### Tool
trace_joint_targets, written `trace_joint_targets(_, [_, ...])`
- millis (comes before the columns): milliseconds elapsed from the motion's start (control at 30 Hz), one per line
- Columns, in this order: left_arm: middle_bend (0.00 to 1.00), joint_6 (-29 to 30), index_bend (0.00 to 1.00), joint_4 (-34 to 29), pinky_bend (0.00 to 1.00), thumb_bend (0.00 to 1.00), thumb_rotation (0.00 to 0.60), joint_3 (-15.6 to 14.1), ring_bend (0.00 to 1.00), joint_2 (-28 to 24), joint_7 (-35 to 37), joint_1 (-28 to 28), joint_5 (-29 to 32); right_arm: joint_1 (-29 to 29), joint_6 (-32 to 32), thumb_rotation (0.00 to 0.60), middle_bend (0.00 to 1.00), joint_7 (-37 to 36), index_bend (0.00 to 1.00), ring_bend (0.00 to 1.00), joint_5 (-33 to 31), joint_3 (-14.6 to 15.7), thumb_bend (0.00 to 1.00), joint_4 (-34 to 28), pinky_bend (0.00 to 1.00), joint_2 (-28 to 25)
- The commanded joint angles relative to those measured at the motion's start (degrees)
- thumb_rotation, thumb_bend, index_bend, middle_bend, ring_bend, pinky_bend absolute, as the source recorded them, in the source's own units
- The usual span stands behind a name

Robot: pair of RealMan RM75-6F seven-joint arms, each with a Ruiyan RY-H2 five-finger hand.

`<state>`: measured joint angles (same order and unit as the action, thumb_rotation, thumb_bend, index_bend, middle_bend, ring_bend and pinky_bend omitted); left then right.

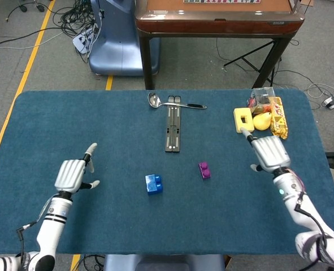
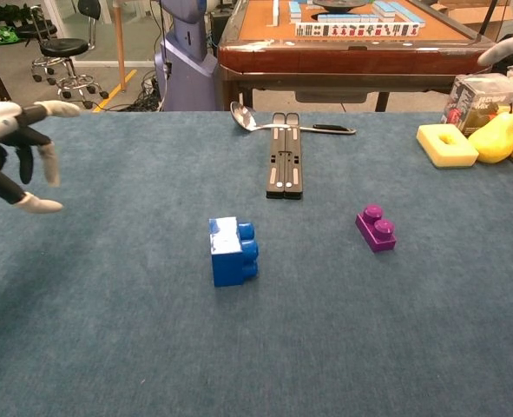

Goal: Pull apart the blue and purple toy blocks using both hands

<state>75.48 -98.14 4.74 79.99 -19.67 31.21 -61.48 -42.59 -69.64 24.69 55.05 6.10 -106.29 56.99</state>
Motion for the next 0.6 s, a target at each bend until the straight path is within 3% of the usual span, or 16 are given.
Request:
trace_joint_targets(33, [0.4,2.0,0.02,-1.8,0.62,0.0,0.6,-2.58,0.41,-6.51,3.05,-4.25,-3.51,6.21,-5.61,0.6,0.39,-1.46,0.11,0.41,5.47,2.23,0.0,-1.47,0.6,-3.1])
trace_joint_targets(200, [0.36,3.94,0.05,-3.54,0.52,0.0,0.6,-5.49,0.35,-12.25,3.59,-8.04,-6.5,12.69,-10.63,0.6,0.36,-4.23,0.11,0.36,11.03,3.82,0.0,-0.37,0.45,-4.15])
trace_joint_targets(600, [0.35,10.36,0.09,-4.7,0.5,0.0,0.6,-9.51,0.32,-18.43,5.38,-16.6,-13.58,26.52,-20.16,0.6,0.36,-10.09,0.18,0.36,20.35,5.74,0.0,2.45,0.44,-4.16])
